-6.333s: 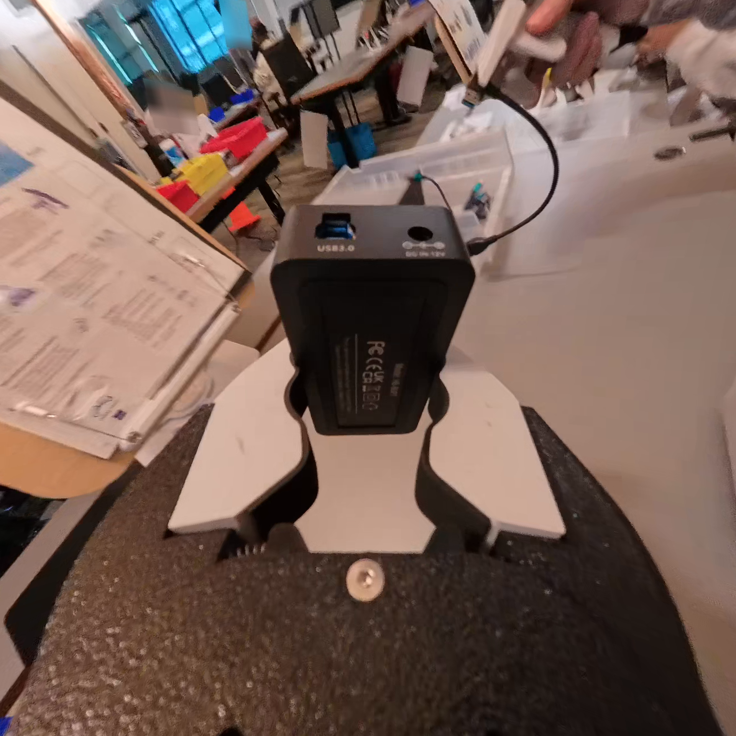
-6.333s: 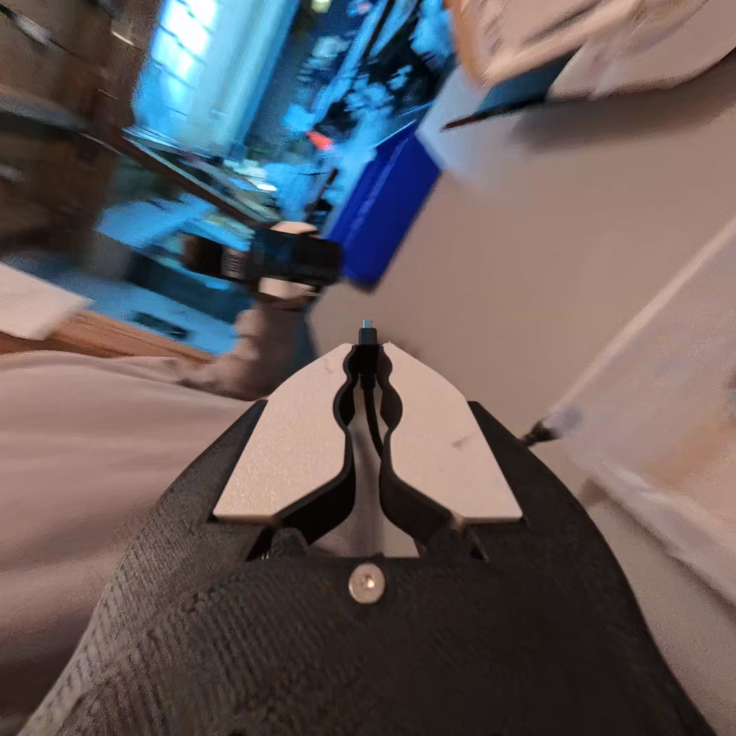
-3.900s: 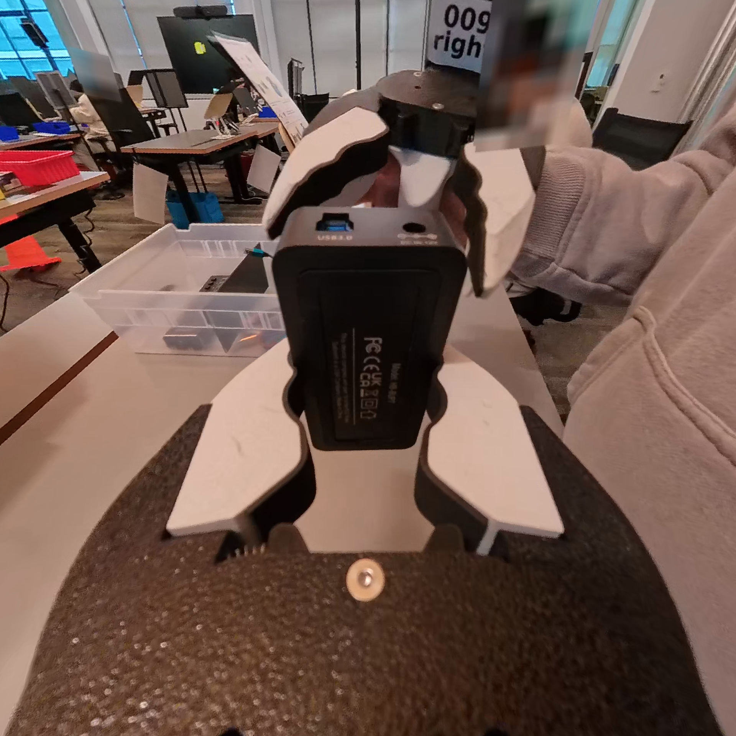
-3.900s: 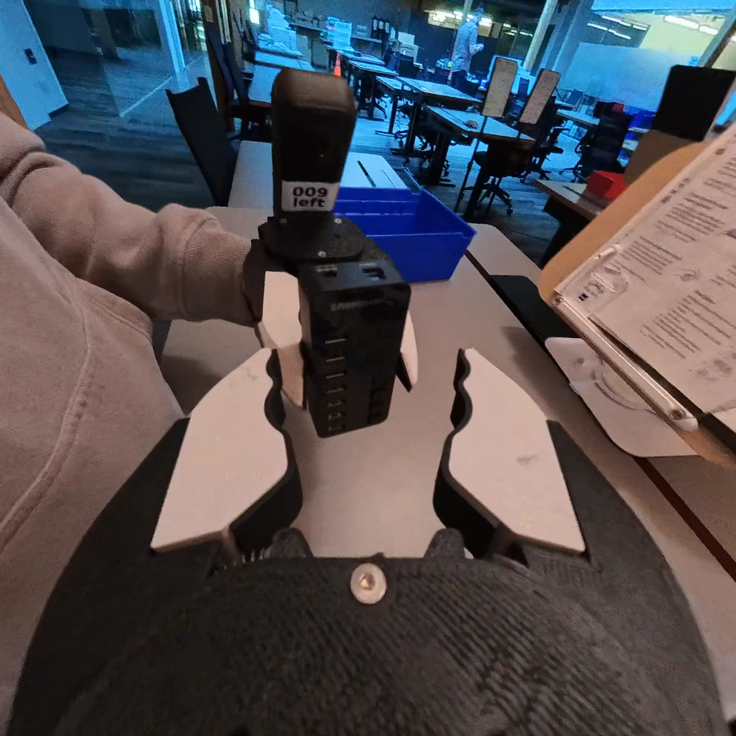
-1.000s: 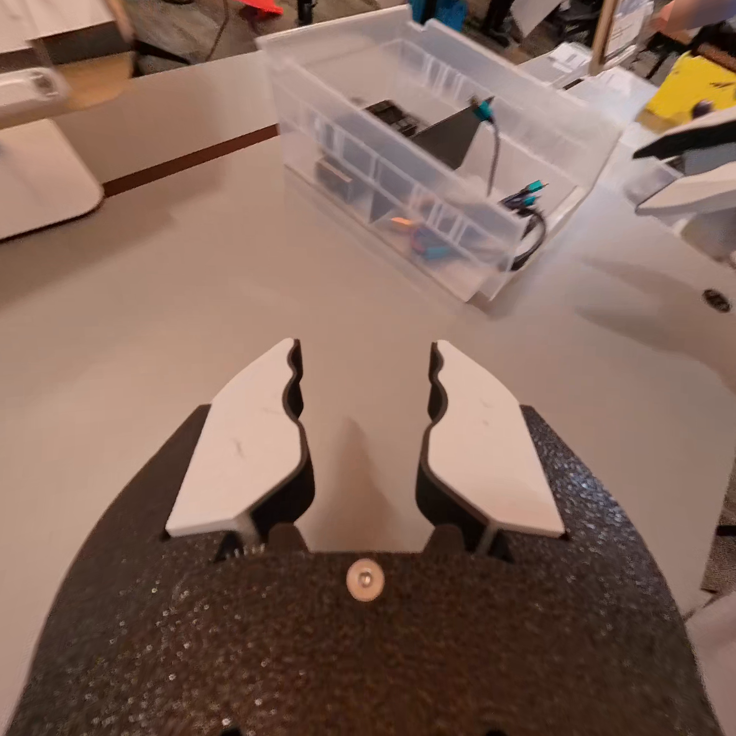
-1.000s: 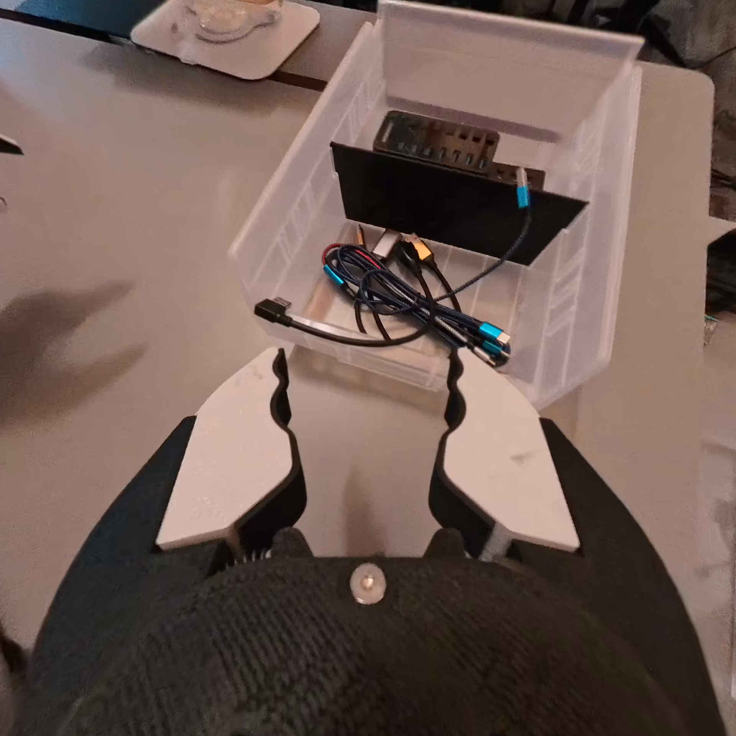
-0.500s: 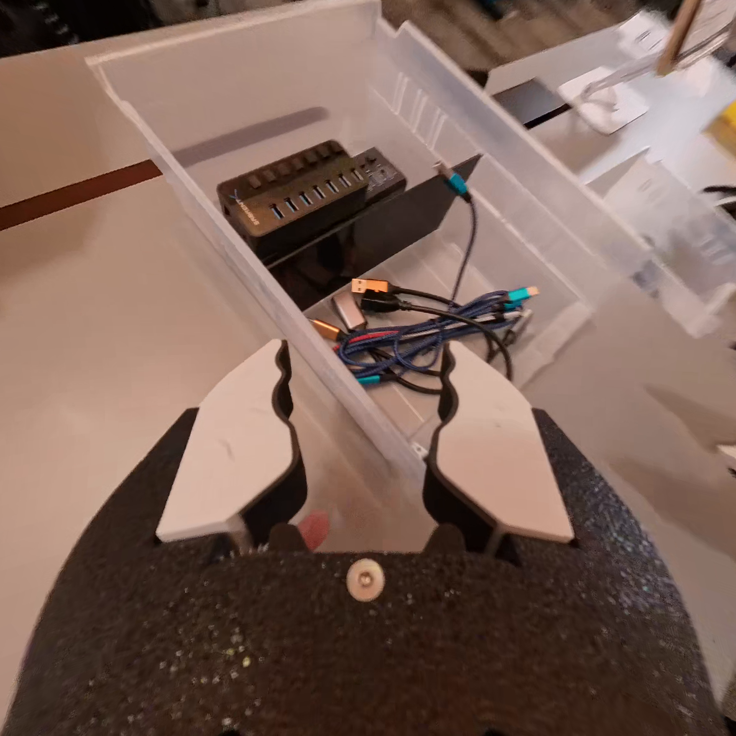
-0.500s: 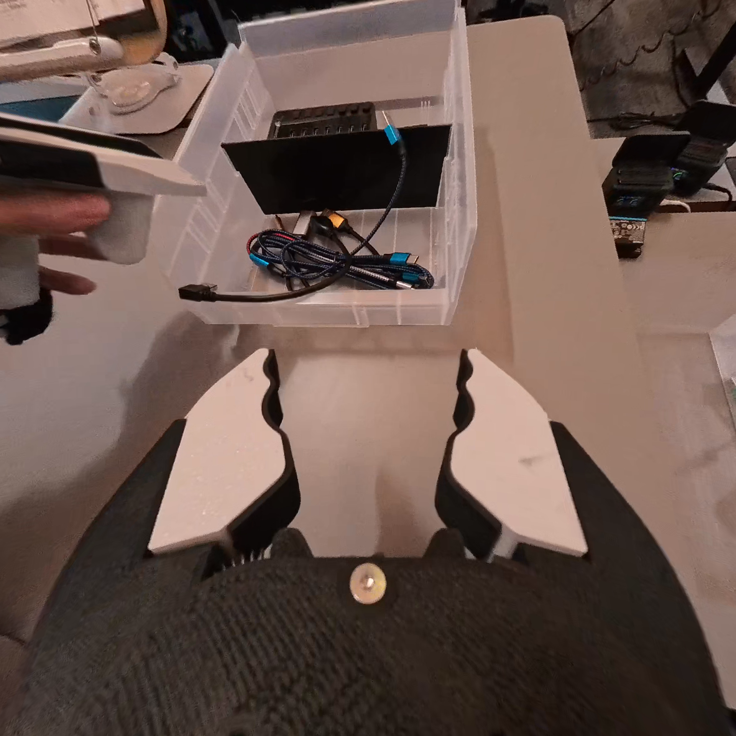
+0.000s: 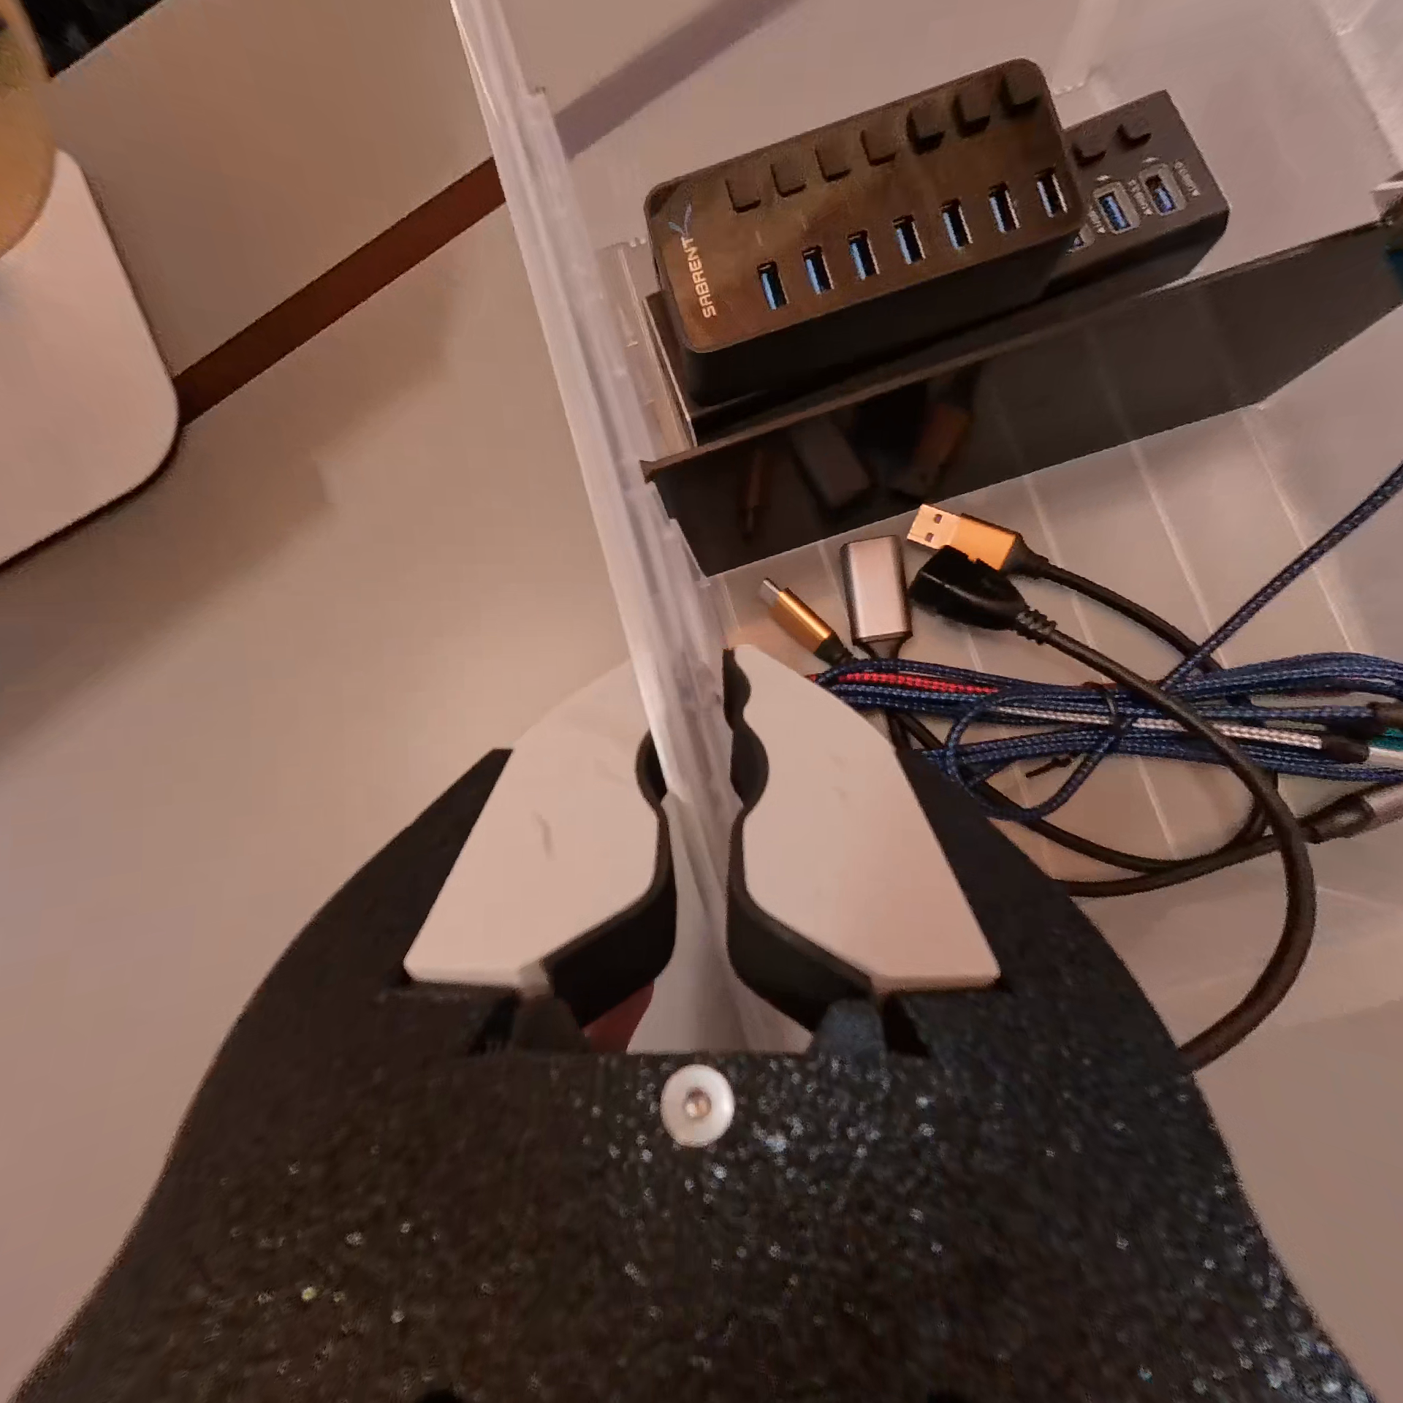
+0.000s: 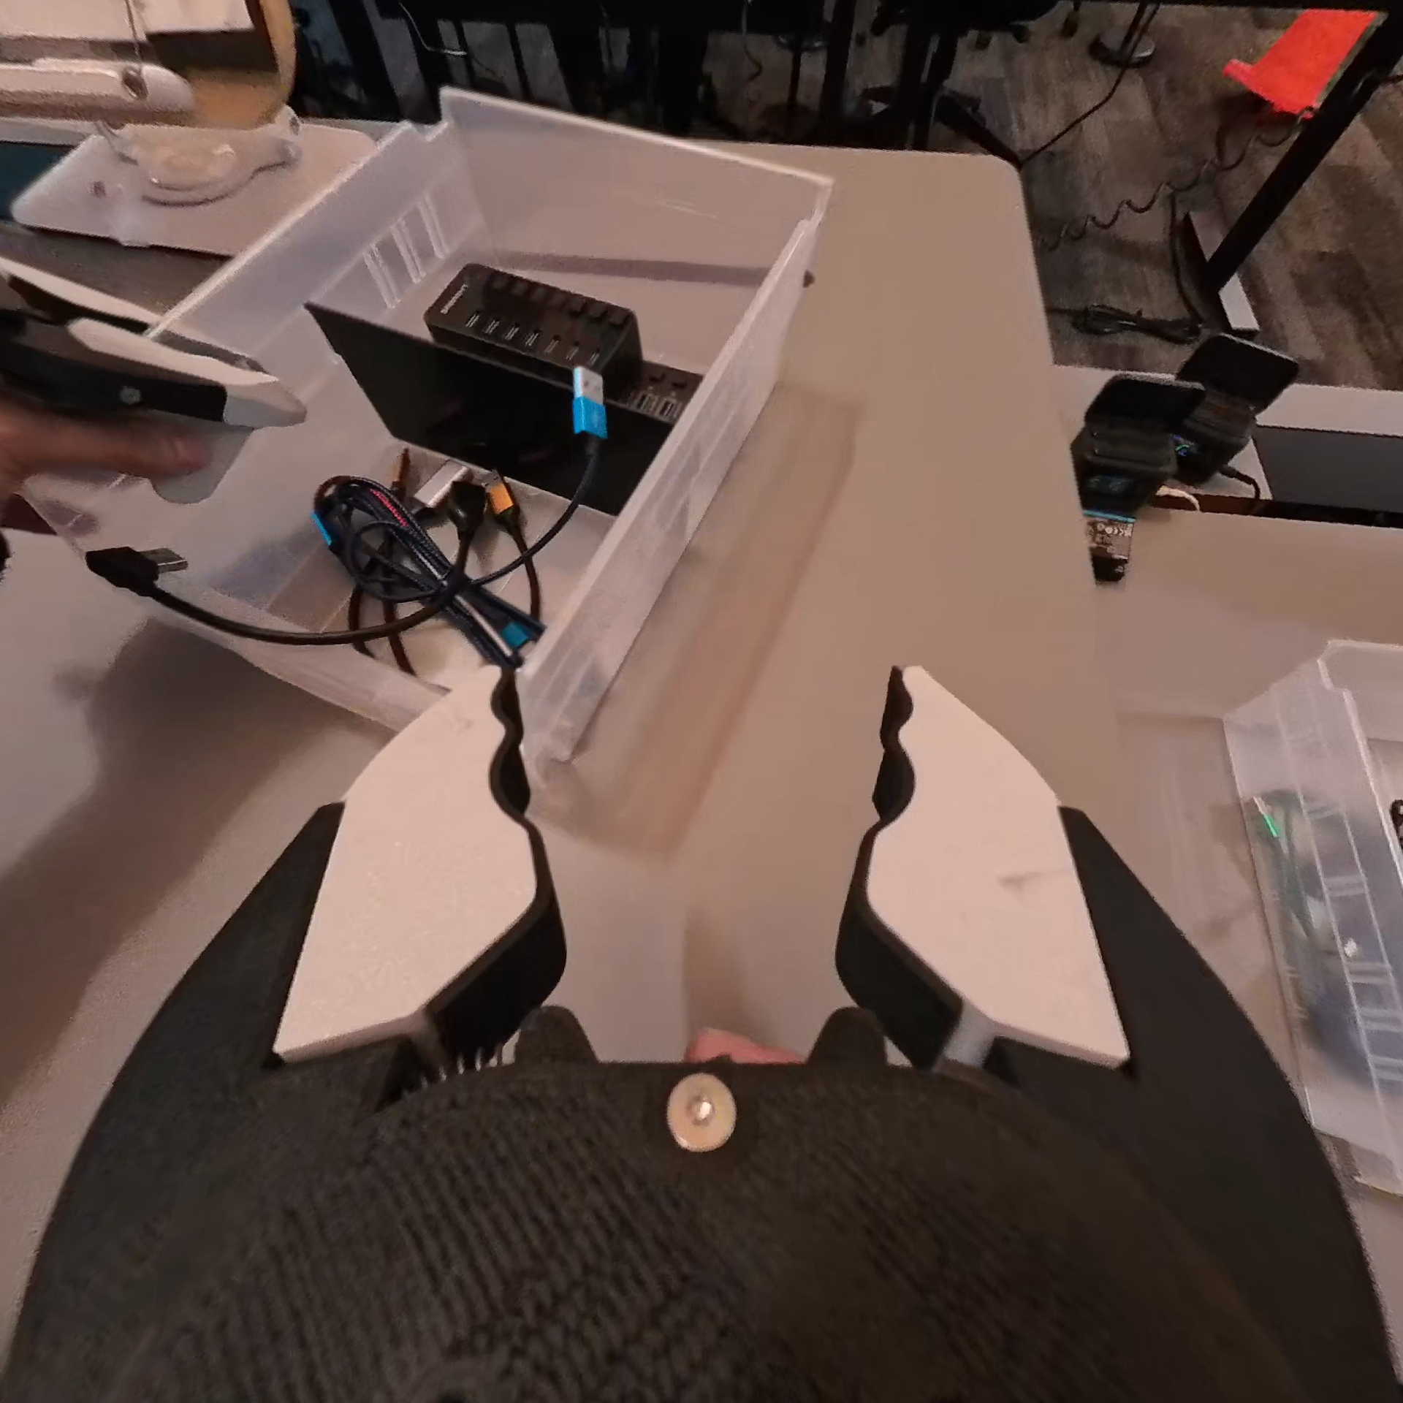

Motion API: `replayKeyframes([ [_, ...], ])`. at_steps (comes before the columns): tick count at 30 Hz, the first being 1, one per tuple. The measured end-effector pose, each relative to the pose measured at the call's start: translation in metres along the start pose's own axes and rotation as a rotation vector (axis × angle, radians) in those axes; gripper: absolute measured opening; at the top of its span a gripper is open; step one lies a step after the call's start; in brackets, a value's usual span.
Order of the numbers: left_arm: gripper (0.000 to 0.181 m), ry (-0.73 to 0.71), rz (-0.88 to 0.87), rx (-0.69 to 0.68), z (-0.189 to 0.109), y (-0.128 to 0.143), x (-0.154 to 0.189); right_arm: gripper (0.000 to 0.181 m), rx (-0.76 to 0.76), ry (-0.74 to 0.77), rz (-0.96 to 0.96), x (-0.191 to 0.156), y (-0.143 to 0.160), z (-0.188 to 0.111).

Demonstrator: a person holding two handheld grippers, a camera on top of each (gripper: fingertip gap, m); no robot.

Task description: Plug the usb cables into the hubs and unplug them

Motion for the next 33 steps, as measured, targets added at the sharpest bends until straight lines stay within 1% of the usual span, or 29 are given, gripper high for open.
replayKeyframes([
  [1, 0.008, 0.010, -0.006, 0.001, -0.004, 0.008, -0.008, 0.091, -0.001, -0.006, -0.011, -0.004, -0.002, 0.002],
  [4, 0.008, 0.006, -0.013, -0.003, -0.021, 0.039, -0.034, 0.091, -0.009, -0.026, -0.053, -0.020, -0.012, 0.010],
  [7, 0.008, 0.001, -0.033, -0.001, -0.042, 0.078, -0.064, 0.091, -0.002, -0.074, -0.098, -0.047, -0.031, 0.019],
  [9, 0.007, -0.012, -0.052, -0.003, -0.058, 0.108, -0.085, 0.091, 0.005, -0.120, -0.140, -0.073, -0.045, 0.025],
  [12, 0.008, -0.042, -0.103, -0.006, -0.085, 0.157, -0.117, 0.092, 0.029, -0.247, -0.212, -0.134, -0.074, 0.029],
  [14, 0.008, -0.068, -0.144, -0.009, -0.104, 0.191, -0.139, 0.092, 0.063, -0.368, -0.276, -0.187, -0.098, 0.029],
  [16, 0.008, -0.095, -0.195, -0.010, -0.123, 0.225, -0.158, 0.092, 0.080, -0.517, -0.331, -0.252, -0.119, 0.030],
  [20, 0.009, -0.159, -0.295, -0.016, -0.159, 0.286, -0.188, 0.095, -0.008, -0.807, -0.339, -0.391, -0.150, 0.036],
  [22, 0.010, -0.193, -0.339, -0.023, -0.174, 0.312, -0.198, 0.088, -0.038, -0.884, -0.315, -0.455, -0.169, 0.044],
  [23, 0.010, -0.204, -0.357, -0.023, -0.180, 0.323, -0.202, 0.088, -0.048, -0.896, -0.321, -0.484, -0.178, 0.050],
  [25, 0.012, -0.218, -0.382, -0.017, -0.189, 0.339, -0.207, 0.096, -0.114, -0.903, -0.333, -0.539, -0.193, 0.073],
  [27, 0.014, -0.230, -0.390, -0.004, -0.194, 0.349, -0.211, 0.095, -0.237, -0.815, -0.335, -0.581, -0.202, 0.115],
  [29, 0.016, -0.215, -0.393, 0.021, -0.195, 0.351, -0.212, 0.096, -0.375, -0.730, -0.299, -0.610, -0.200, 0.156],
  [30, 0.017, -0.209, -0.395, 0.026, -0.195, 0.351, -0.212, 0.094, -0.441, -0.725, -0.285, -0.622, -0.197, 0.172],
  [31, 0.017, -0.209, -0.391, 0.026, -0.195, 0.351, -0.212, 0.087, -0.501, -0.712, -0.280, -0.632, -0.193, 0.185],
  [33, 0.018, -0.213, -0.375, 0.028, -0.194, 0.351, -0.212, 0.086, -0.599, -0.662, -0.267, -0.646, -0.186, 0.209],
])
Point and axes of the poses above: each gripper's, where its closed fingertips meet, z out along the fingers, y out of its underside, x = y × z across the jaws, the point moved 7 cm from there along -z, back along the fingers, and after that the axes turned 8 degrees about -x, right-handed, at the moved point
